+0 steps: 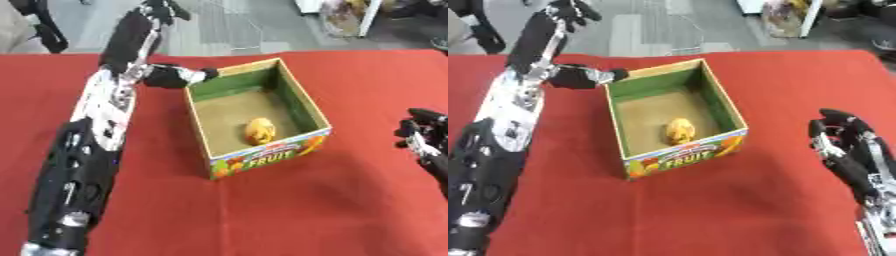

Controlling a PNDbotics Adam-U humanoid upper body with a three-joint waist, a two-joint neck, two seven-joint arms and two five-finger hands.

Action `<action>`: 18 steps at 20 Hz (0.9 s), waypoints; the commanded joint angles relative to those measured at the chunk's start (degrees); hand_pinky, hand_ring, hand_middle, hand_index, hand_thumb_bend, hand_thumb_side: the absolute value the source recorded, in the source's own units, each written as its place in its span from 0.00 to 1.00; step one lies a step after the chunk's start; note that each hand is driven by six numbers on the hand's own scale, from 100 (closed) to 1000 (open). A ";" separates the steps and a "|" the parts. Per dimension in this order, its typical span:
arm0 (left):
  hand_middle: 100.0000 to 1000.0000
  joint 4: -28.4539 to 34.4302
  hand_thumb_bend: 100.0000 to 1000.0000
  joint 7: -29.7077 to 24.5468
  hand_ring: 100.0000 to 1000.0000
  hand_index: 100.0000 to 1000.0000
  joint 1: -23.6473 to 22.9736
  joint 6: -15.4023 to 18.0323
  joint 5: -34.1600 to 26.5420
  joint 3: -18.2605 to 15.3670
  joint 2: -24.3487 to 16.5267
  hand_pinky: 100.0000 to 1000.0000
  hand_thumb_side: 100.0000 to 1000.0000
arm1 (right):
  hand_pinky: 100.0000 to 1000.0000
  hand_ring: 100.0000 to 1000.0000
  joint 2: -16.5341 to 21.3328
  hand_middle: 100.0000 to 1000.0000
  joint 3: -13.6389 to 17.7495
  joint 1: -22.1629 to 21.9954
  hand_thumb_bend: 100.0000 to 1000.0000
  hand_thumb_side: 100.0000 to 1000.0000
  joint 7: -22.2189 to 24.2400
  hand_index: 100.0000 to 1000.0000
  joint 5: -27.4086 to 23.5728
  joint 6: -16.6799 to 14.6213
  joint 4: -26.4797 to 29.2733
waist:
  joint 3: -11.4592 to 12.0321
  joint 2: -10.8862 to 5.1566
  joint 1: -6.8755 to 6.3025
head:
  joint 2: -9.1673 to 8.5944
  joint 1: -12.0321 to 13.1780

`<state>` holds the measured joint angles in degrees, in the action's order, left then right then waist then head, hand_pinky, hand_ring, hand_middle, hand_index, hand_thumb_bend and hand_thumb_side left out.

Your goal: Pick up objects on the table and place them in the box.

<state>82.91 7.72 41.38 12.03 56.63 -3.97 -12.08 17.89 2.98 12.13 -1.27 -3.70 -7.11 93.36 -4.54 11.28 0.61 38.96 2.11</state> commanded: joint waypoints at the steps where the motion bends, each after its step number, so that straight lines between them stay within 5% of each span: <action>1: 0.63 5.89 0.74 -0.05 0.60 0.69 -2.34 -2.84 -3.16 -0.47 -3.45 0.52 0.49 | 0.51 0.59 1.36 0.58 0.79 0.90 0.18 0.34 -0.56 0.77 -0.42 -0.01 0.92 | 0.36 -0.71 0.22 | -0.08 -0.65; 14: 0.61 21.43 0.73 -3.38 0.58 0.67 -21.10 -14.47 -14.87 -2.88 -3.00 0.49 0.50 | 0.51 0.59 1.65 0.58 1.04 1.48 0.19 0.35 -1.37 0.79 -1.01 0.08 1.29 | 1.41 -0.63 -0.27 | -0.07 -2.28; 18: 0.60 23.79 0.72 -3.69 0.57 0.66 -23.81 -17.39 -18.71 -4.06 -1.96 0.48 0.50 | 0.51 0.59 1.67 0.58 1.13 1.56 0.18 0.35 -1.54 0.79 -1.14 0.09 1.35 | 1.59 -0.58 -0.33 | 0.16 -2.67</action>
<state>104.83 4.07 17.22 -4.43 39.20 -7.25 -13.76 17.97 3.62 13.10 -2.59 -4.27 -6.99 93.45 -2.99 11.49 0.32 39.07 -0.27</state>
